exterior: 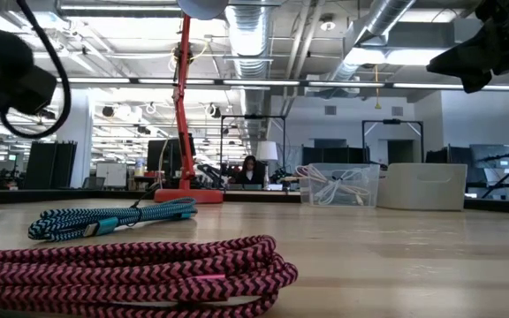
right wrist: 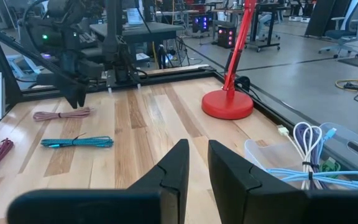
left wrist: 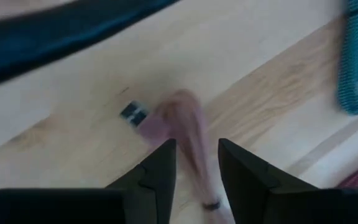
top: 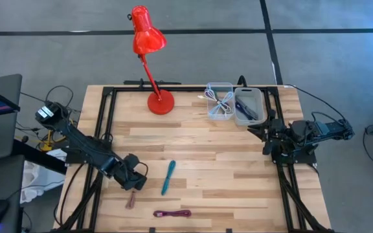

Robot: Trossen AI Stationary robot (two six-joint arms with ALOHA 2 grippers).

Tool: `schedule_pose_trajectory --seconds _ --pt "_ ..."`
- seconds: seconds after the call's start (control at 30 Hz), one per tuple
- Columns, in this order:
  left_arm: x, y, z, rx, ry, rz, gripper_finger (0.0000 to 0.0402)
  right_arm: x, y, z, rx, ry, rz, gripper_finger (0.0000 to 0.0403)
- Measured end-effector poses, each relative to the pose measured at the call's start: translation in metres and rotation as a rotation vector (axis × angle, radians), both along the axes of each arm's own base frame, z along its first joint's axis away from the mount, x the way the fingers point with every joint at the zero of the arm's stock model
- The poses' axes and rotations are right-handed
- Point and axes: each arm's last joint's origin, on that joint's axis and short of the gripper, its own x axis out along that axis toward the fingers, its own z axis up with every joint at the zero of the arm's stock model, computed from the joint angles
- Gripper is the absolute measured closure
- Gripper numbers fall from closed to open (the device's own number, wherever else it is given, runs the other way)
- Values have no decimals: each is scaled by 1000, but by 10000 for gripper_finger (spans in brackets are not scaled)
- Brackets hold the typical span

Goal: Pick & Place USB Port
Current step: Put the pink charger cable into the transparent bin

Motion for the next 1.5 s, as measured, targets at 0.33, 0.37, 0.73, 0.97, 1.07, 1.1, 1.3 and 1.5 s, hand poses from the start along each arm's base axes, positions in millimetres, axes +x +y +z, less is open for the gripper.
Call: schedule_pose_trajectory --seconds 0.33,0.37,0.73,0.97,1.07,1.1,1.3,1.5 --pt "6 -2 -10 70 -30 19 262 0 0 0 0 -1 0 349" --pt "7 -3 -13 80 -19 19 261 0 0 0 0 -1 0 349" --pt "11 -6 -20 93 -15 20 288 0 0 0 0 -1 0 349" --pt "10 -6 -20 80 -21 19 378 0 0 0 0 -1 0 349" --pt "10 -5 -21 81 -23 19 391 0 0 0 0 -1 1 349" --pt "10 -5 -21 81 -23 19 390 0 0 0 0 -1 1 349" --pt "10 -5 -21 105 -44 10 393 0 0 0 0 -1 1 349" --pt "15 4 -12 209 -148 -1 394 0 0 0 0 0 0 349"
